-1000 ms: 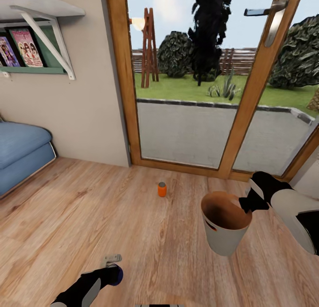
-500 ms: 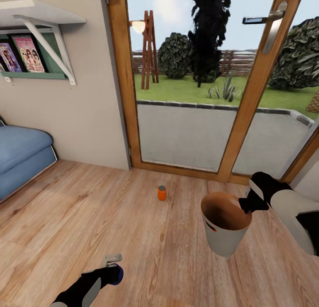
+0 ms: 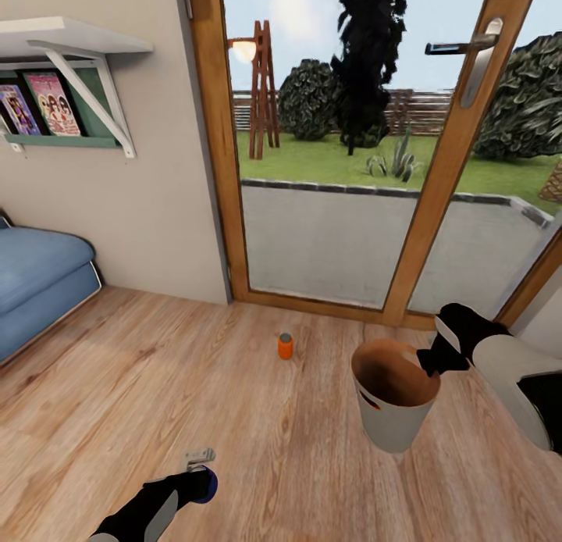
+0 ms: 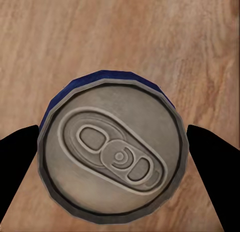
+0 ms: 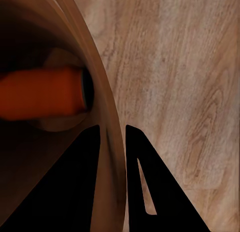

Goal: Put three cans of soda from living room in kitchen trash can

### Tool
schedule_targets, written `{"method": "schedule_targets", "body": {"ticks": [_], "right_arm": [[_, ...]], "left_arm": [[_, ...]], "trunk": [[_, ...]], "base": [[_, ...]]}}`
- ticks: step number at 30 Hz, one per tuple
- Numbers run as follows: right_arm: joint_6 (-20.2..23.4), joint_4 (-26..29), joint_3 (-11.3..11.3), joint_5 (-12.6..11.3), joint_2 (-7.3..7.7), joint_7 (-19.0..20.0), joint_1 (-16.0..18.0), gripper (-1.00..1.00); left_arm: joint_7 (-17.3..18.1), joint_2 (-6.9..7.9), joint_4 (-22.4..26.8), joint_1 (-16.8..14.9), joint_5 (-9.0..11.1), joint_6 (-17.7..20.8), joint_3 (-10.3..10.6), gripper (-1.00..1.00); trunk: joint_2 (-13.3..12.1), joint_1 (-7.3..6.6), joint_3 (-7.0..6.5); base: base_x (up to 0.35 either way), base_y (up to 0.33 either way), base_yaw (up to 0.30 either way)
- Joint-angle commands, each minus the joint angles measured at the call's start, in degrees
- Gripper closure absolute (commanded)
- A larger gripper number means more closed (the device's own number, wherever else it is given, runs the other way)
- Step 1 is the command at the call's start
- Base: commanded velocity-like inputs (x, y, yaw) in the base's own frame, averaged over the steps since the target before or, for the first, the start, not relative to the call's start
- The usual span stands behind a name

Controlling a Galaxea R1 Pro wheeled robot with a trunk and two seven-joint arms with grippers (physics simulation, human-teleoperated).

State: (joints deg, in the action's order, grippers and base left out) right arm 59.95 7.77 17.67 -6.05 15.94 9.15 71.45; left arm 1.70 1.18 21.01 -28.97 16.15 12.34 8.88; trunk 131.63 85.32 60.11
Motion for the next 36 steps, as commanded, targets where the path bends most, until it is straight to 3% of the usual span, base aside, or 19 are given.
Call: {"method": "schedule_targets", "body": {"ticks": [1, 10, 17, 21, 28, 34, 36], "right_arm": [[0.05, 0.0, -0.65, -0.93, -0.32, 0.12, 0.01, 1.0], [0.05, -0.21, -0.71, -0.83, -1.29, -0.16, -0.11, 1.0], [0.05, -0.21, -0.74, -0.75, -1.34, -0.18, -0.22, 1.0], [0.05, -0.23, -0.72, -0.72, -1.34, -0.24, -0.25, 1.0], [0.05, 0.3, -0.71, -0.7, -1.8, -0.4, -1.59, 1.0], [-0.56, 0.52, -0.97, -0.8, -1.91, -0.44, -4.19, 1.0], [-2.4, 0.58, -1.01, -0.84, -1.85, -0.44, -5.5, 1.0]], "left_arm": [[0.04, 0.0, -0.01, 0.01, 0.0, -0.01, 0.0, 1.0], [0.07, -0.09, 1.61, 0.01, 0.02, 0.49, -0.01, 1.0], [0.06, 0.02, 7.17, 0.14, 0.02, 4.26, -0.01, 1.0], [0.03, 0.04, 12.09, 0.25, 0.02, 7.46, -0.01, 1.0], [-0.24, -0.01, 27.52, 0.33, 0.0, 16.92, 0.2, 1.0], [-0.29, -0.47, 31.31, 0.23, 0.02, 18.9, 0.99, 1.0], [-0.29, -1.59, 32.03, 0.18, 0.0, 19.09, 1.83, 1.0]], "trunk": [[-0.41, -0.23, -0.19], [-4.02, -2.21, -1.8], [-6.83, -3.74, -3.06], [-8.44, -4.62, -3.78], [-11.24, -6.16, -5.04], [-13.65, -7.48, -6.11], [-14.45, -7.92, -6.47]], "base": [[0.0, 0.0, 0.0], [0.0, 0.0, 0.0], [0.0, 0.0, 0.0], [0.0, 0.0, 0.0], [0.0, 0.0, 0.0], [0.0, 0.0, 0.0], [0.0, 0.0, 0.0]]}}
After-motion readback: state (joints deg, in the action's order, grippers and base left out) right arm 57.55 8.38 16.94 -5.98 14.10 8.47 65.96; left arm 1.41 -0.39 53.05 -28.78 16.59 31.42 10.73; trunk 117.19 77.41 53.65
